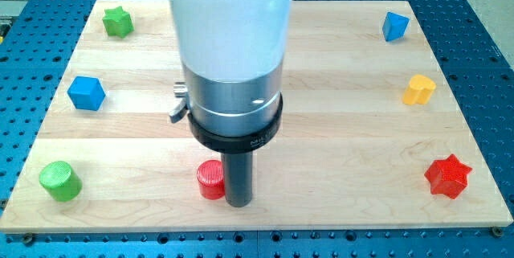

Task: Push the red circle horizontally to the blue cube

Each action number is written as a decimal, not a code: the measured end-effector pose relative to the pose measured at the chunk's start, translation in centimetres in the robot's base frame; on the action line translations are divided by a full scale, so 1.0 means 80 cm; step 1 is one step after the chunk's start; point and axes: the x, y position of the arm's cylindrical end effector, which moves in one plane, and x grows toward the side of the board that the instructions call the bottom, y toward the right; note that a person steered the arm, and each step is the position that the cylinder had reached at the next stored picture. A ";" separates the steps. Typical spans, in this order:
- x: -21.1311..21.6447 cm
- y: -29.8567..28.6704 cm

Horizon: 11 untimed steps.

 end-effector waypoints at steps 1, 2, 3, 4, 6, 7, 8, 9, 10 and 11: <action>0.004 -0.004; 0.034 -0.010; 0.022 -0.031; -0.036 -0.031; -0.093 -0.041; -0.056 -0.055; -0.022 -0.059; -0.026 -0.087; -0.086 -0.087; -0.133 -0.087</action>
